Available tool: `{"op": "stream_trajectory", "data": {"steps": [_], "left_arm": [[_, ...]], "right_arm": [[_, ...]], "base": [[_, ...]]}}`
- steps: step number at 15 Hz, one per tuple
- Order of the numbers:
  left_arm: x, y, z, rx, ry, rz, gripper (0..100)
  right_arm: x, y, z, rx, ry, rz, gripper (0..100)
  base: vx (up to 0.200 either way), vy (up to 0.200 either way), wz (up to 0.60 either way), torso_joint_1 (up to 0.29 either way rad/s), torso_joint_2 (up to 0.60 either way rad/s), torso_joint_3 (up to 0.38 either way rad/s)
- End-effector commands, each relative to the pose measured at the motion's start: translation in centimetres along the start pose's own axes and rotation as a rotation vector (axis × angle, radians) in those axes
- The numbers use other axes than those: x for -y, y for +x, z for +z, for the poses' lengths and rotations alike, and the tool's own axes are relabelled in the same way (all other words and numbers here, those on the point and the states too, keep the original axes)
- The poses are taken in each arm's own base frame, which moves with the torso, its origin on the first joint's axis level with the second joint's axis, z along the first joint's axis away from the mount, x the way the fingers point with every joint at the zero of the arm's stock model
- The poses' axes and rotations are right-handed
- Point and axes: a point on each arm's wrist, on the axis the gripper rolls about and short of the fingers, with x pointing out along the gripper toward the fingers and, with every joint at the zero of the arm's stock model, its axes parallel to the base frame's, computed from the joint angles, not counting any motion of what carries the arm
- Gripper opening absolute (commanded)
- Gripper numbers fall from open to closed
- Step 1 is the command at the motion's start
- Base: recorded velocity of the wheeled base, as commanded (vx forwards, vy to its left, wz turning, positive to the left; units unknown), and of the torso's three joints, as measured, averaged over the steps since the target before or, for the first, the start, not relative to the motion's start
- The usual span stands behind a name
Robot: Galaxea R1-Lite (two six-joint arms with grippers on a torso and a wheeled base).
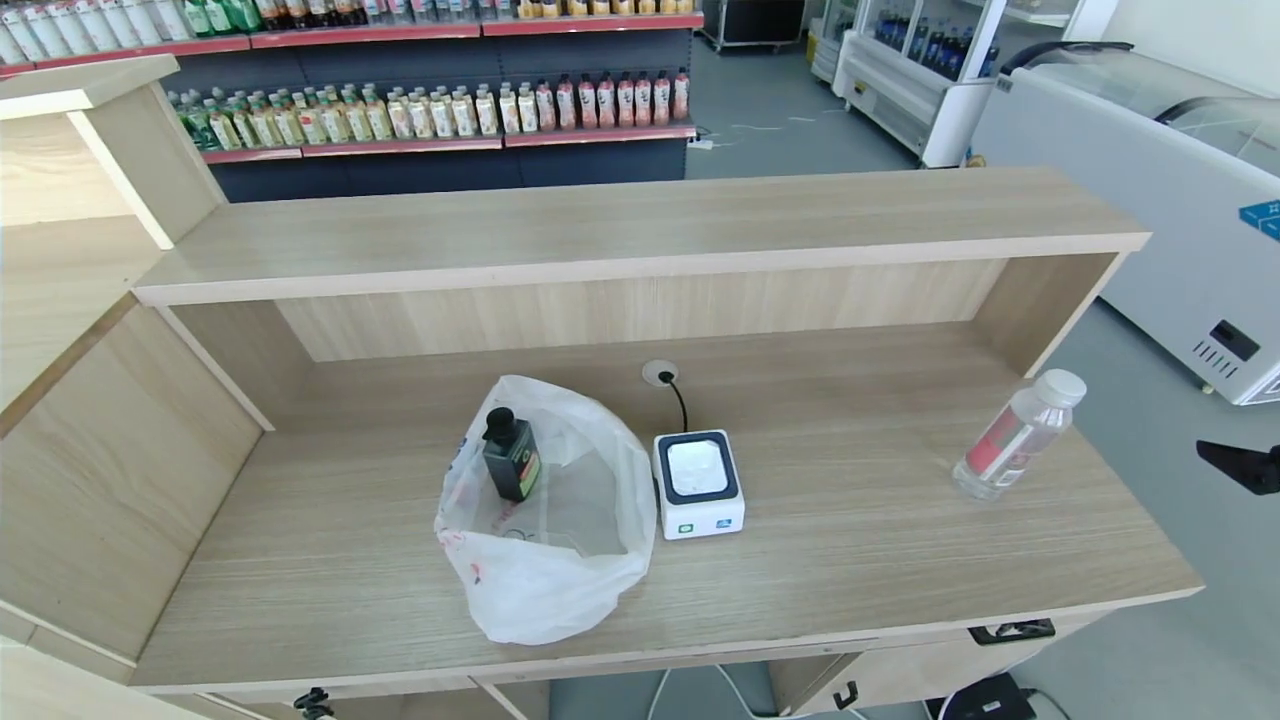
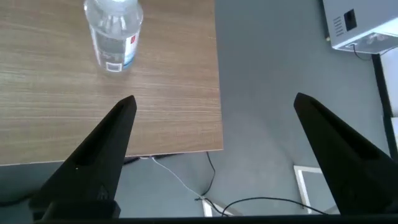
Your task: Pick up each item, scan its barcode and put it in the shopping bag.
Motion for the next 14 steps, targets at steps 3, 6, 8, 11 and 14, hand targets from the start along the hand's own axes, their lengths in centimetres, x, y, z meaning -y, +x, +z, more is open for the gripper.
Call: {"op": "stream_trajectory", "data": {"steps": [3, 6, 8, 11, 14], "left_arm": [[0.0, 0.0, 0.0, 0.0, 0.0, -0.001, 100], [0.0, 0.0, 0.0, 0.0, 0.0, 0.001, 100], [0.0, 0.0, 0.0, 0.0, 0.0, 0.001, 100], [0.0, 0.0, 0.0, 0.0, 0.0, 0.001, 100], [0.0, 0.0, 0.0, 0.0, 0.001, 0.001, 100]], "right_arm": [[2.2, 6.1, -5.4, -0.058, 0.06, 0.106, 100], [2.2, 7.2, -5.7, 0.006, 0.053, 0.166, 100], [2.0, 7.9, -5.9, 0.037, 0.041, 0.217, 100], [1.4, 9.6, -5.6, 0.105, 0.012, 0.268, 100], [0.1, 11.0, -5.0, 0.191, -0.024, 0.34, 100]], "base": [[0.0, 0.0, 0.0, 0.0, 0.0, 0.0], [0.0, 0.0, 0.0, 0.0, 0.0, 0.0], [0.0, 0.0, 0.0, 0.0, 0.0, 0.0], [0.0, 0.0, 0.0, 0.0, 0.0, 0.0], [0.0, 0.0, 0.0, 0.0, 0.0, 0.0]]}}
